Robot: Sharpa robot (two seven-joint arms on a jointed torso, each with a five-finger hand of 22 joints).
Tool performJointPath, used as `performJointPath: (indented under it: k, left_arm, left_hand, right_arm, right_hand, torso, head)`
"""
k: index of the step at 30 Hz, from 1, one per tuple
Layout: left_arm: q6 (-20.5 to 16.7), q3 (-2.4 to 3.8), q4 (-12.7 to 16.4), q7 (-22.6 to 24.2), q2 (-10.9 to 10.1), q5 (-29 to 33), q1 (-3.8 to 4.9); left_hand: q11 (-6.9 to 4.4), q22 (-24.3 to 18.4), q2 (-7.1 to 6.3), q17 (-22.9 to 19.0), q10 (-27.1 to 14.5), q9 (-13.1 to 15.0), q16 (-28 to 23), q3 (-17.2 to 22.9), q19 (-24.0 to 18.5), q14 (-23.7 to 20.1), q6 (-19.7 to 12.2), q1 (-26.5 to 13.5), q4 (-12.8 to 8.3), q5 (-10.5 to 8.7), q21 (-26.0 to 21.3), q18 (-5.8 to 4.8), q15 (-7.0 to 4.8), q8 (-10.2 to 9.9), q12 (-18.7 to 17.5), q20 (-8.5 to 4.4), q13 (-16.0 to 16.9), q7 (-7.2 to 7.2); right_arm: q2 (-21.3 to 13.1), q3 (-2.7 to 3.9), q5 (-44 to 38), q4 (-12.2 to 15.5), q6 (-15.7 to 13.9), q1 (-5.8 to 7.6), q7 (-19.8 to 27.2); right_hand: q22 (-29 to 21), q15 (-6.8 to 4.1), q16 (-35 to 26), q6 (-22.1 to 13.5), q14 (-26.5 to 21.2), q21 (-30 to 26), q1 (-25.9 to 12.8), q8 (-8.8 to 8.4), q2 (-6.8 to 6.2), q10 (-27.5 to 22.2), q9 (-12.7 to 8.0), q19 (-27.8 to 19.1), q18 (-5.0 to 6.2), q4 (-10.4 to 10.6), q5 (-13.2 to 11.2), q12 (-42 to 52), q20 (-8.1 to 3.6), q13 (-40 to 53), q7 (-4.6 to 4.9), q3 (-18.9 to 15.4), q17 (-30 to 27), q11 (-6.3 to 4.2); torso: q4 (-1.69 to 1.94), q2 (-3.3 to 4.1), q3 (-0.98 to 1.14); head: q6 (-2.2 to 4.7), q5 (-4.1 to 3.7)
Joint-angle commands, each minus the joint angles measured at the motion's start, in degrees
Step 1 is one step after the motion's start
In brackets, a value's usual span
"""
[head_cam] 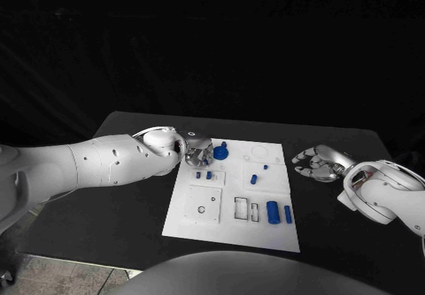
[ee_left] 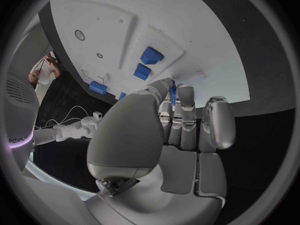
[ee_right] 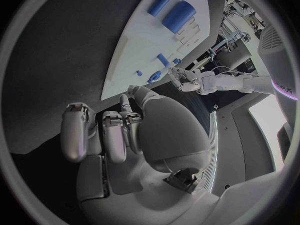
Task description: Assemble the parts on the task board
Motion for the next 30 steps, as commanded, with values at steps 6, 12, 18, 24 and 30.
performJointPath:
  k: [6,12,18,24,30]
  left_arm:
    - [-0.39,-0.02,-0.32,-0.50,0.52,-0.25,-0.26]
    - [-0.85,-0.03,-0.44,-0.36,0.75,-0.33,-0.54]
    - [0.05,-0.03,-0.53,-0.42,0.91,-0.35,-0.89]
    - [0.49,-0.03,-0.37,-0.42,0.79,-0.42,-1.06]
    - [0.78,-0.04,-0.34,-0.48,0.78,-0.43,-1.13]
  left_hand:
    - [-0.04,10.84,-0.19,-0.31,-0.39,-0.15,-0.32,-0.11,-0.48,-0.54,-0.46,-0.38,0.21,-0.37,-0.39,-0.40,0.09,-0.33,-0.30,-0.15,-0.05,-0.11]
    - [-0.12,10.76,-0.19,-0.72,-0.15,-0.24,-0.52,-0.15,-0.66,-0.82,-0.47,-0.25,0.05,-0.40,-0.64,-0.34,0.07,-0.41,-0.14,-0.13,0.03,-0.19]
    - [-0.13,10.70,-0.30,-1.06,-0.12,-0.31,-0.70,-0.26,-0.80,-1.07,-0.56,-0.31,0.02,-0.48,-0.84,-0.30,0.07,-0.51,-0.09,-0.11,0.07,-0.24]
    - [-0.18,10.64,-0.38,-1.42,-0.07,-0.37,-0.91,-0.34,-0.95,-1.32,-0.61,-0.34,-0.01,-0.53,-1.04,-0.25,0.07,-0.57,-0.03,-0.10,0.10,-0.29]
    - [-0.27,10.59,-0.52,-1.76,0.08,-0.47,-1.10,-0.46,-1.09,-1.62,-0.67,-0.35,-0.10,-0.60,-1.22,-0.21,0.04,-0.68,0.11,-0.09,0.19,-0.39]
  right_arm:
    - [0.00,0.00,-0.17,0.00,0.69,-0.02,-0.15]
    - [0.02,0.00,-0.17,-0.05,0.64,-0.03,-0.13]
    - [0.01,0.00,-0.17,-0.08,0.52,-0.04,-0.10]
    - [-0.02,0.00,-0.16,-0.15,0.41,-0.07,-0.08]
    - [0.11,0.00,-0.16,-0.22,0.40,-0.10,-0.08]
  right_hand:
    - [10.67,0.30,0.19,0.22,6.07,-0.21,0.21,0.05,-0.28,6.02,-0.05,-0.26,1.18,0.04,0.19,0.22,-0.02,15.10,0.01,0.33,15.06,0.49]
    - [10.66,0.30,0.19,0.19,6.07,-0.24,0.21,0.04,-0.29,6.02,-0.06,-0.27,1.19,0.03,0.20,0.22,-0.02,15.10,0.01,0.37,15.06,0.49]
    - [10.66,0.30,0.19,0.19,6.07,-0.24,0.21,0.04,-0.29,6.02,-0.06,-0.27,1.19,0.03,0.20,0.22,-0.02,15.10,0.01,0.37,15.06,0.49]
    - [10.67,0.30,0.19,0.20,6.07,-0.22,0.22,0.04,-0.27,6.02,-0.07,-0.26,1.19,0.02,0.21,0.22,-0.02,15.10,0.02,0.42,15.06,0.49]
    - [10.66,0.30,0.19,0.20,6.07,-0.25,0.23,0.04,-0.25,6.02,-0.08,-0.28,1.19,0.00,0.21,0.22,-0.02,15.10,0.02,0.47,15.06,0.49]
  torso:
    - [-0.05,-0.03,0.03]
    - [0.02,-0.04,0.04]
    - [-0.03,-0.04,0.00]
    - [0.03,-0.06,0.01]
    - [0.05,-0.06,0.03]
  head:
    - [0.01,-0.01]
    - [0.01,-0.21]
    - [0.01,-0.21]
    - [0.01,-0.22]
    - [0.01,-0.19]
